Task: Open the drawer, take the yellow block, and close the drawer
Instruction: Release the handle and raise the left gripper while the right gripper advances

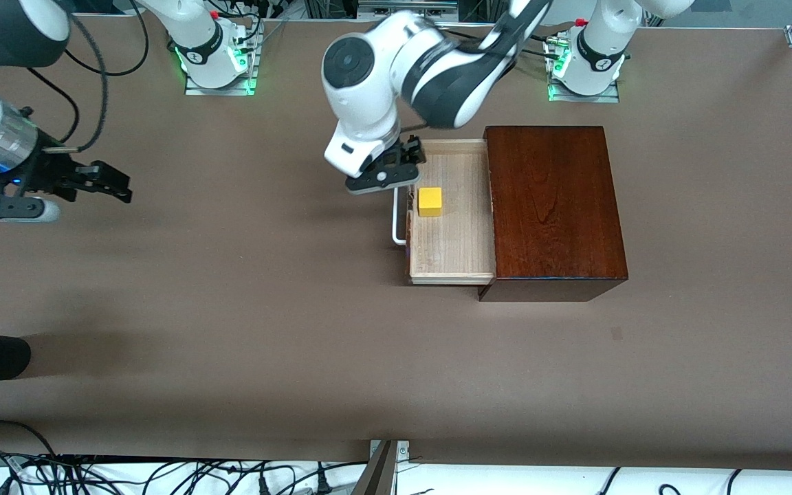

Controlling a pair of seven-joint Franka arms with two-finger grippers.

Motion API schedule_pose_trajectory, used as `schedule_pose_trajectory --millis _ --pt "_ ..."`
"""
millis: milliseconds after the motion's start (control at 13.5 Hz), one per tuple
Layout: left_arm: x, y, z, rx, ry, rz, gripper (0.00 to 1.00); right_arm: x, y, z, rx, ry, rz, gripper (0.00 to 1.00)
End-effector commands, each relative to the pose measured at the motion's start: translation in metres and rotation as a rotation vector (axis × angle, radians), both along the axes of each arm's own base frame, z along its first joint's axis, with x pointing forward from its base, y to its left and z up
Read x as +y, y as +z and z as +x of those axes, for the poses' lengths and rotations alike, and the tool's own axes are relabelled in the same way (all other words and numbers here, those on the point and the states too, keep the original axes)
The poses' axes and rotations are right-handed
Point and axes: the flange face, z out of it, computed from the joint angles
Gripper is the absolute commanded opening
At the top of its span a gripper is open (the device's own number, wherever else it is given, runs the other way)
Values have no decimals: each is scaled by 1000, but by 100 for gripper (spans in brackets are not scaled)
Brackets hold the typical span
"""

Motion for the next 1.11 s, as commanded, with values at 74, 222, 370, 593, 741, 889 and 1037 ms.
schedule_pose_trajectory --millis 74,222,370,593,741,889,1037 --pt "79 64 36 10 49 -52 100 30 2 -4 8 7 2 100" --pt "124 85 51 21 -16 -73 100 47 -6 -3 14 34 2 100" --pt "165 110 58 24 -31 -89 100 72 -7 -7 17 70 25 100" --pt "234 144 66 24 -97 -119 100 108 -17 -13 42 115 66 100" --pt "298 161 74 25 -158 -144 100 135 -24 -15 37 149 74 100" --pt "361 167 84 20 -213 -167 100 162 -27 -19 29 110 100 100" --pt "411 176 85 8 -237 -181 100 187 -32 -25 32 110 110 100"
